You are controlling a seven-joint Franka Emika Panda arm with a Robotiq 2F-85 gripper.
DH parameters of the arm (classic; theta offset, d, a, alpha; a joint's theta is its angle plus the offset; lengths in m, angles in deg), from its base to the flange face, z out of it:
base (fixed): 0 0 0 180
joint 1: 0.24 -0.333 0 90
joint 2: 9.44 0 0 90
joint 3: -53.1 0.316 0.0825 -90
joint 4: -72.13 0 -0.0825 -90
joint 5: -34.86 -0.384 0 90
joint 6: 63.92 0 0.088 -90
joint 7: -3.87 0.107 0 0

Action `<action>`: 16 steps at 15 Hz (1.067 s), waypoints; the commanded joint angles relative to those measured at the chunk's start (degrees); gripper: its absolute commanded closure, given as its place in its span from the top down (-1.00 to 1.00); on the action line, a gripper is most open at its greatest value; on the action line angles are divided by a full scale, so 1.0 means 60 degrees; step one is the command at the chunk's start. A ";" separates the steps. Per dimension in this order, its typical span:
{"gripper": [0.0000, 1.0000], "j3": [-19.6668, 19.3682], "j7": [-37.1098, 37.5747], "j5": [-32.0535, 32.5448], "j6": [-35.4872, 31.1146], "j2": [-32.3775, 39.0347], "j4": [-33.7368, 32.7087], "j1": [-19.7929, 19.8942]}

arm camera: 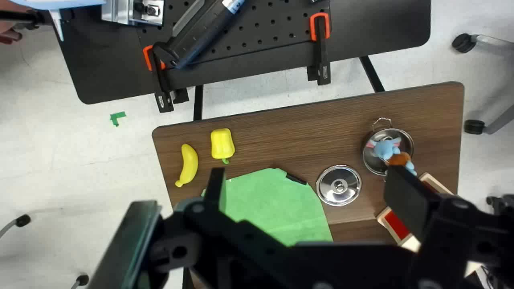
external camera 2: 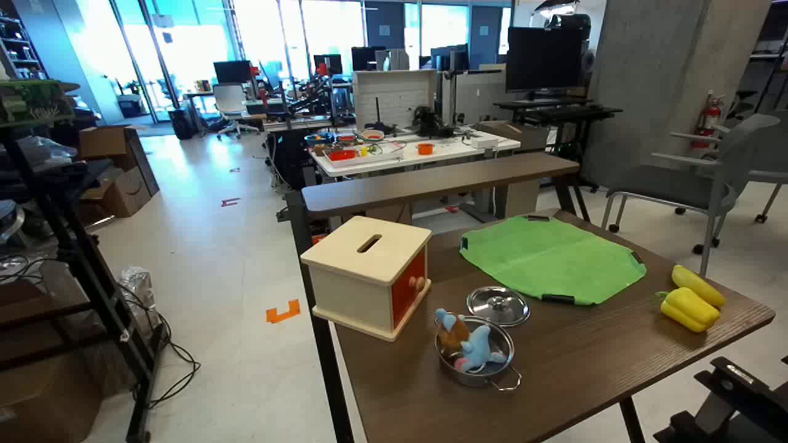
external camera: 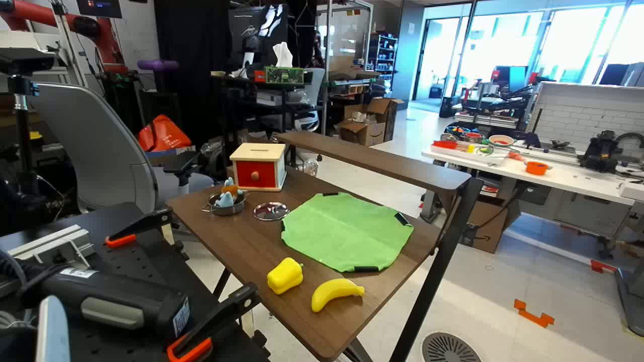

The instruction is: Fold one corner of the green towel on the table.

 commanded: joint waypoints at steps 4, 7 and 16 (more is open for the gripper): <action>1.00 -0.0052 0.0025 0.0033 0.0020 0.0005 -0.0035 -0.0057; 1.00 -0.0052 0.0025 0.0033 0.0020 0.0005 -0.0035 -0.0057; 1.00 -0.0043 0.1054 0.0111 -0.1914 0.1653 -0.0313 0.0422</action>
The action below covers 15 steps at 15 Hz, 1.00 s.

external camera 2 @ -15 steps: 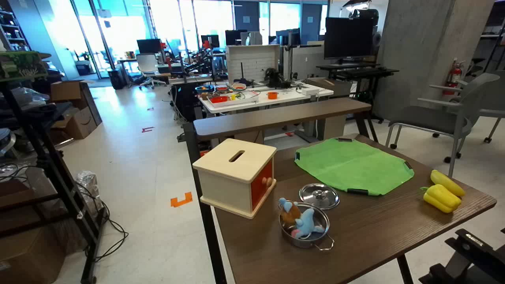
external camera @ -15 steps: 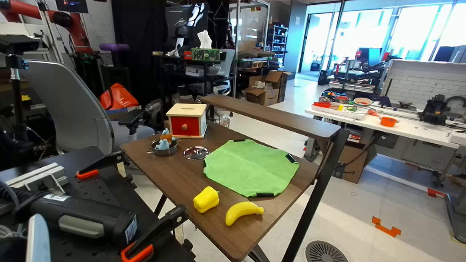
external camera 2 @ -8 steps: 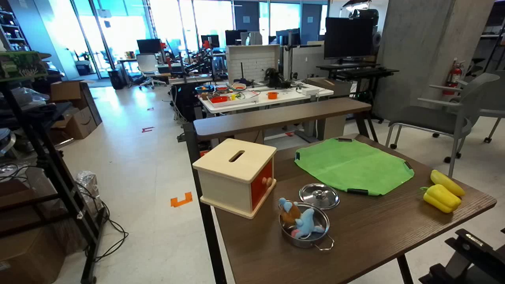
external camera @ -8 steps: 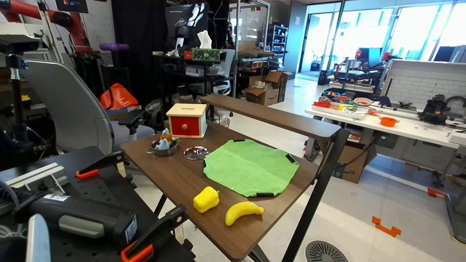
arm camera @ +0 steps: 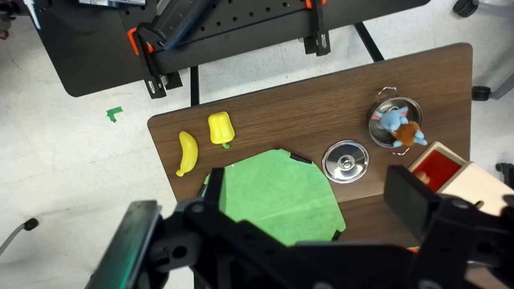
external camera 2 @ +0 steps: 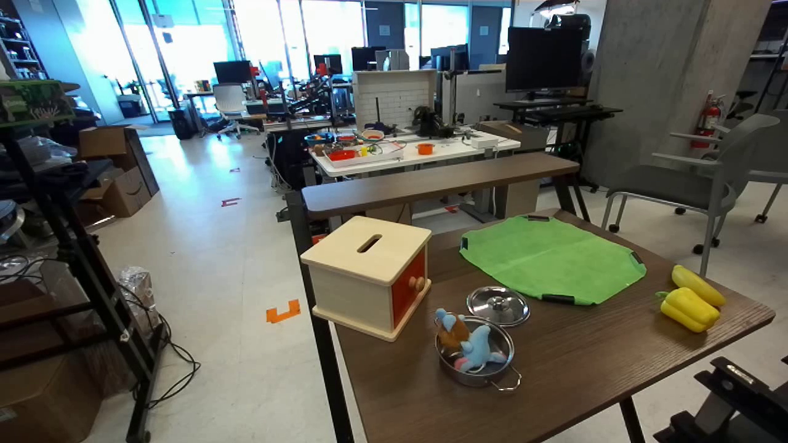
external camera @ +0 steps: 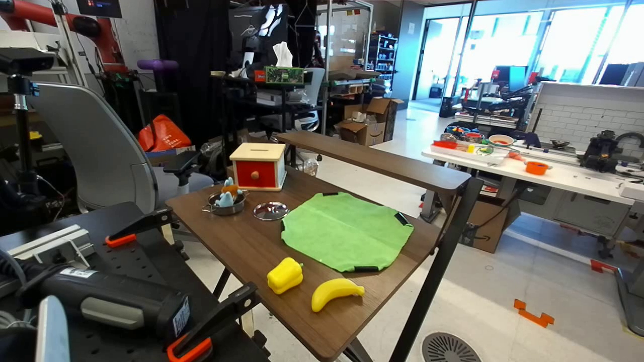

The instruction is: Fold one corner of the green towel on the table.

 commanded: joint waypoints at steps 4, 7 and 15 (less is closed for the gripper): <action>1.00 -0.0326 0.0624 0.0071 -0.1303 0.2305 -0.0859 0.0435; 1.00 -0.0675 0.0958 0.0212 -0.1959 0.3113 -0.1067 0.0728; 1.00 -0.1807 0.1663 0.0080 -0.4343 0.6335 -0.2369 0.1026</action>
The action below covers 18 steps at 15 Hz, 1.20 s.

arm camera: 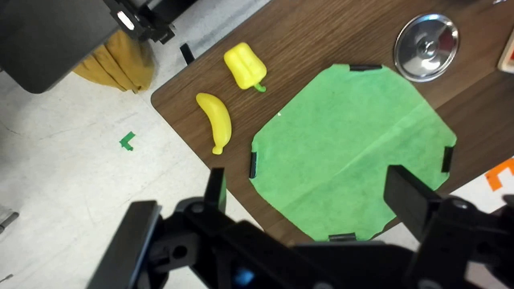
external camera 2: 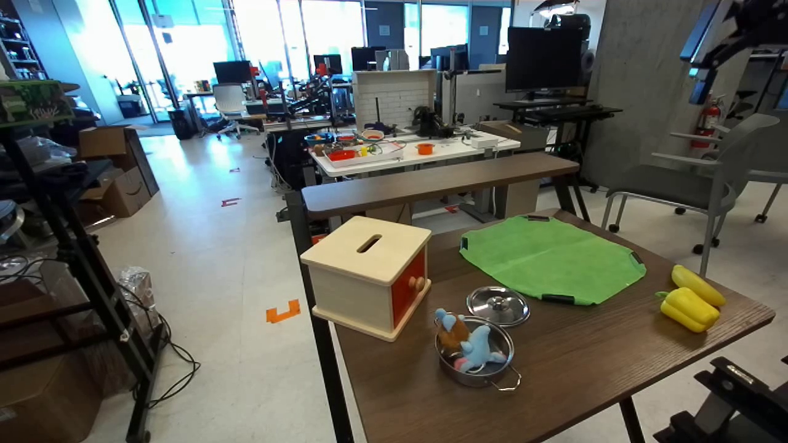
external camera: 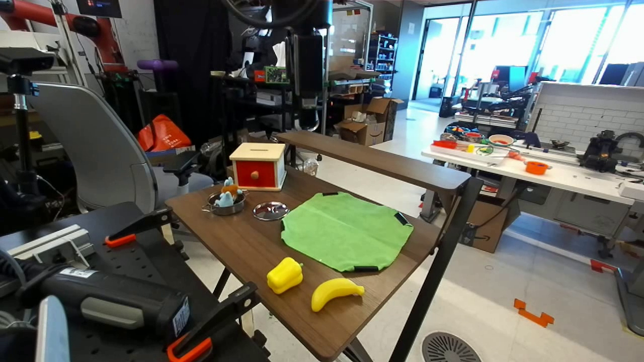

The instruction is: Fold one corner of the green towel on the table.

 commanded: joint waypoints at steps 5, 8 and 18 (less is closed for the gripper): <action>1.00 -0.0869 0.0508 -0.0236 -0.1633 0.3582 -0.2063 -0.0226; 1.00 -0.0985 0.0360 -0.0656 -0.1591 0.4680 -0.2854 -0.0169; 1.00 -0.1142 0.0317 -0.1538 -0.1046 0.7118 -0.4818 -0.0067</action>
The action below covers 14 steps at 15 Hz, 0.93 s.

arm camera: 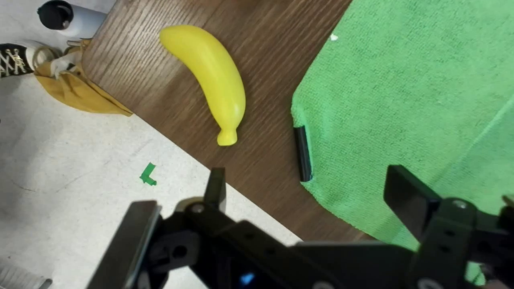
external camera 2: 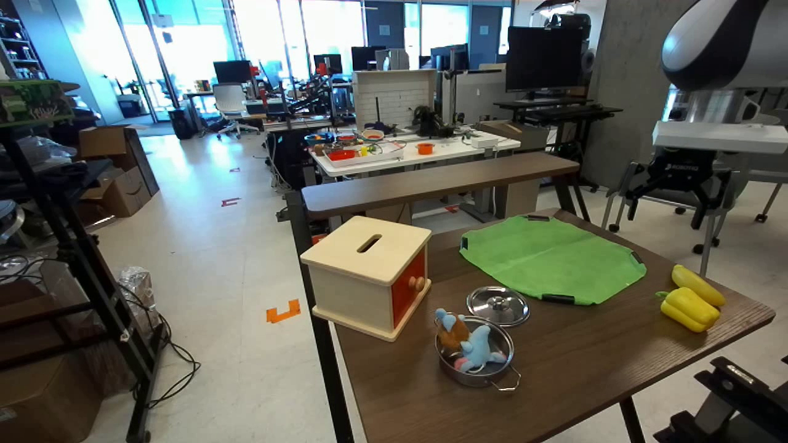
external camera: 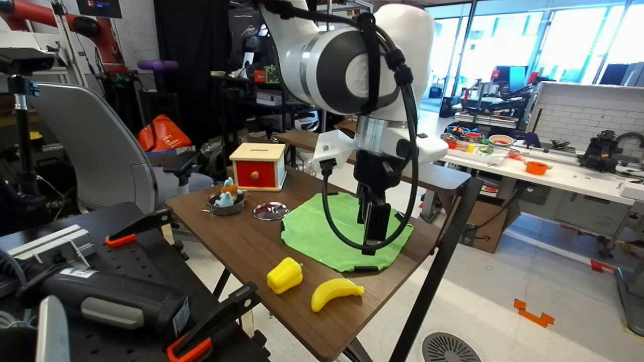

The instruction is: Fold one corner of the green towel on the table.

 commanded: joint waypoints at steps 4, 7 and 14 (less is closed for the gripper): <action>1.00 -0.0204 0.0007 -0.0442 0.0407 0.1217 -0.1249 -0.0112; 1.00 -0.0216 0.0073 -0.0451 0.0473 0.1654 -0.1665 -0.0134; 0.43 -0.0130 0.0159 -0.0558 0.0764 0.2455 -0.2524 -0.0060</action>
